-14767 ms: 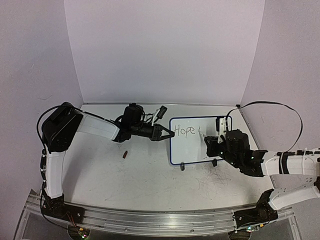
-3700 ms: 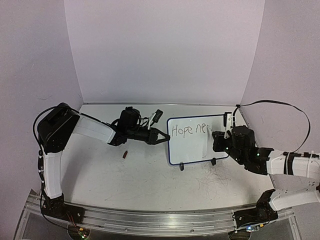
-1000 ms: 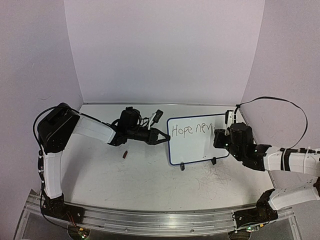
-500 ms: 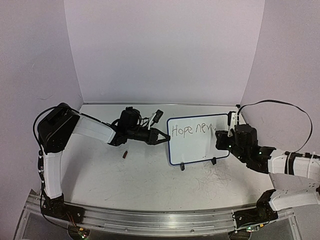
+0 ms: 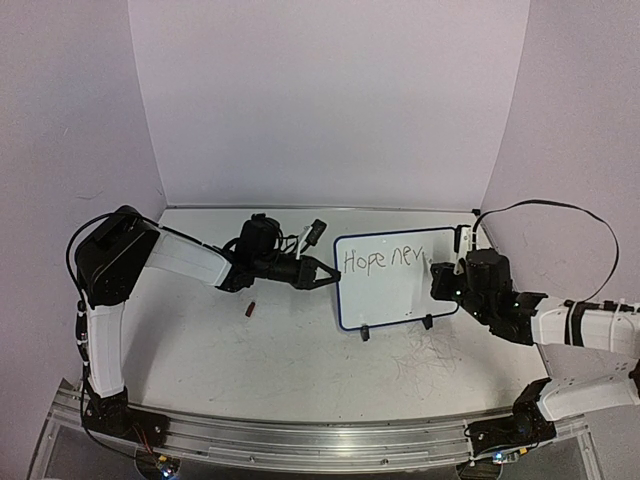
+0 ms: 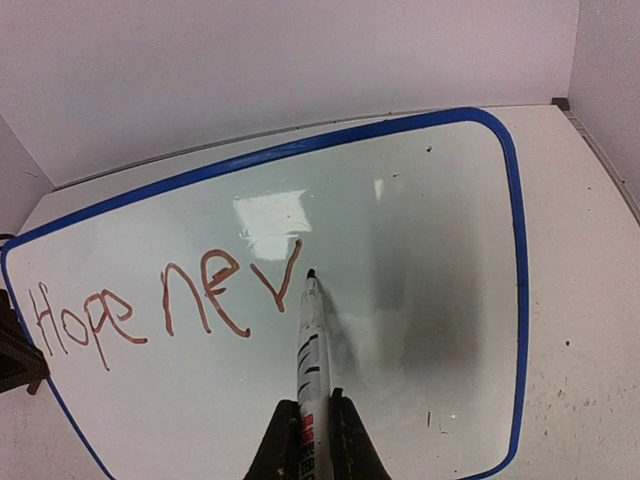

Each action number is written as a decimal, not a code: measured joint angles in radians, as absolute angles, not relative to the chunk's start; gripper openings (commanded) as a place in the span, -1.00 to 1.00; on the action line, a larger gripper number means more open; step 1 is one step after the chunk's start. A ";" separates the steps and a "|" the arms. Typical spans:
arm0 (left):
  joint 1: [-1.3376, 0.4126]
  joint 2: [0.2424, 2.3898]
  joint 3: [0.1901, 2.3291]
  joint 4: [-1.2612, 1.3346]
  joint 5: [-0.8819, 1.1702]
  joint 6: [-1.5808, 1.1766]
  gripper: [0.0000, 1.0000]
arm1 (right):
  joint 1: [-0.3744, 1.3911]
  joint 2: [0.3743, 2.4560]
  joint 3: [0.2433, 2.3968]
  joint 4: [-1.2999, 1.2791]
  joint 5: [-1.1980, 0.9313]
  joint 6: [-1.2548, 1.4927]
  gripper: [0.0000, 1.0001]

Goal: Write a sentence on the whiteboard

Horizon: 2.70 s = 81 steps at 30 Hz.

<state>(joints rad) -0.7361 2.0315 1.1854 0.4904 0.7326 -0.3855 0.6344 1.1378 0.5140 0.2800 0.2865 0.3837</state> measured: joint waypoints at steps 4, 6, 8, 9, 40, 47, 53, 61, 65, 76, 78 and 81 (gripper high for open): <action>-0.736 2.032 1.186 0.490 0.733 -0.385 -1.00 | 0.633 1.137 0.514 0.281 0.293 0.395 -1.00; -0.736 2.032 1.186 0.490 0.733 -0.385 -1.00 | 0.630 1.136 0.514 0.281 0.299 0.398 -1.00; -0.736 2.032 1.186 0.490 0.733 -0.385 -1.00 | 0.625 1.136 0.514 0.281 0.306 0.399 -1.00; -0.736 2.032 1.186 0.490 0.733 -0.385 -1.00 | 0.624 1.136 0.514 0.282 0.309 0.400 -1.00; -0.736 2.032 1.187 0.490 0.733 -0.385 -1.00 | 0.613 1.144 0.514 0.305 0.258 0.384 -1.00; -0.736 2.032 1.187 0.490 0.733 -0.385 -1.00 | 0.613 1.144 0.514 0.281 0.236 0.417 -1.00; -0.736 2.032 1.187 0.490 0.733 -0.385 -1.00 | 0.613 1.144 0.514 0.260 0.226 0.439 -1.00; -0.736 2.032 1.187 0.490 0.733 -0.385 -1.00 | 0.614 1.142 0.514 0.231 0.230 0.459 -1.00; -0.736 2.032 1.187 0.490 0.733 -0.385 -1.00 | 0.614 1.136 0.516 0.209 0.244 0.465 -1.00; -0.737 2.032 1.187 0.490 0.734 -0.382 -1.00 | 0.603 1.087 0.535 0.155 0.265 0.438 -1.00; -0.737 2.032 1.187 0.490 0.734 -0.381 -1.00 | 0.583 1.071 0.535 0.156 0.263 0.427 -1.00; -0.737 2.032 1.187 0.490 0.735 -0.381 -1.00 | 0.552 1.068 0.535 0.153 0.256 0.412 -1.00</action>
